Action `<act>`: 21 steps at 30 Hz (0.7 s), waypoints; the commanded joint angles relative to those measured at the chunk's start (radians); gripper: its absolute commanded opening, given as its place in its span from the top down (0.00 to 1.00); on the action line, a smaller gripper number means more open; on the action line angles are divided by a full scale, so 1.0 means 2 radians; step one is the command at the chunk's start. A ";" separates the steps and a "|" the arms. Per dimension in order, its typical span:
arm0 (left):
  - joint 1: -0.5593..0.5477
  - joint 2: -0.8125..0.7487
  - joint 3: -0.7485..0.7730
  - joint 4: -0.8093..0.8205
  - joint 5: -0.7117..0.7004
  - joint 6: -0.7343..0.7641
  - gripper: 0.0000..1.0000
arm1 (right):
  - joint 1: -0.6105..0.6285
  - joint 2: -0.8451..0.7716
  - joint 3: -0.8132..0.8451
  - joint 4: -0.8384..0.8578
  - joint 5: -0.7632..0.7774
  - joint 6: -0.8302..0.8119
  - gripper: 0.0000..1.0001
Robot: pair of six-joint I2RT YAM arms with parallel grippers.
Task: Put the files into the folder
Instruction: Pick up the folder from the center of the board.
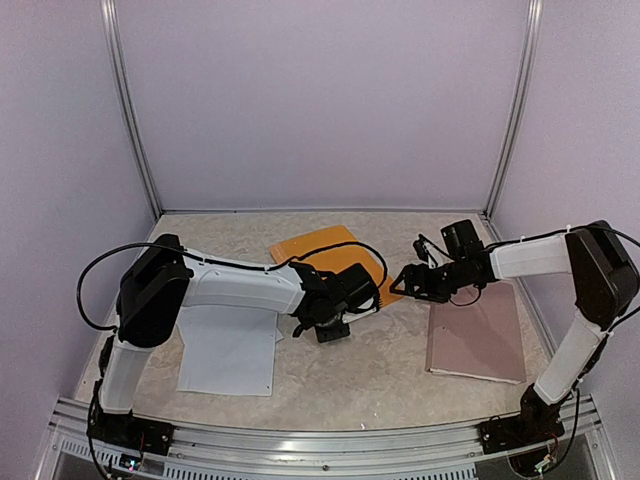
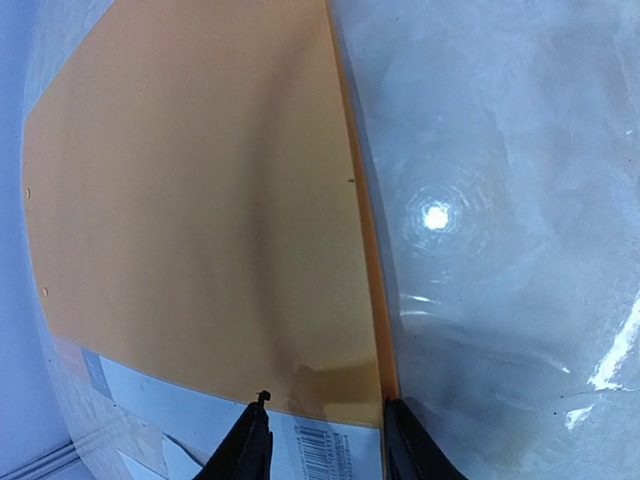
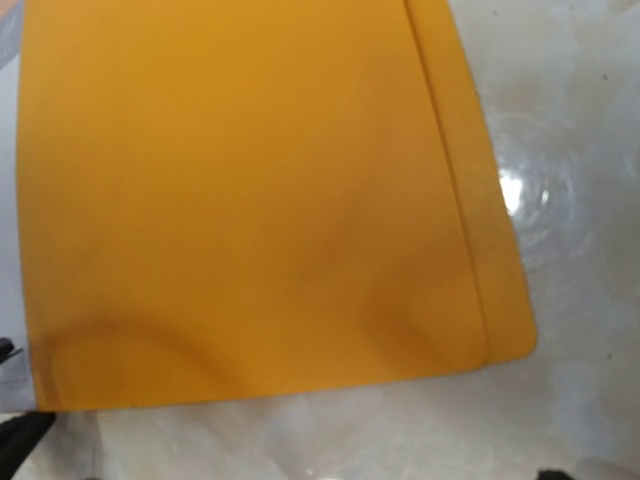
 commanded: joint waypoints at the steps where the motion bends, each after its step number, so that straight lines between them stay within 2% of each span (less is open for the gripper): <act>1: -0.002 0.012 0.006 0.007 -0.024 0.012 0.66 | -0.001 0.007 -0.008 0.009 -0.007 0.005 0.08; 11: -0.015 0.025 -0.008 0.031 -0.049 0.028 0.60 | -0.001 0.005 -0.012 0.013 -0.013 0.006 0.08; 21: -0.015 0.045 -0.009 0.052 -0.100 0.042 0.69 | 0.000 0.004 -0.024 0.027 -0.023 0.010 0.08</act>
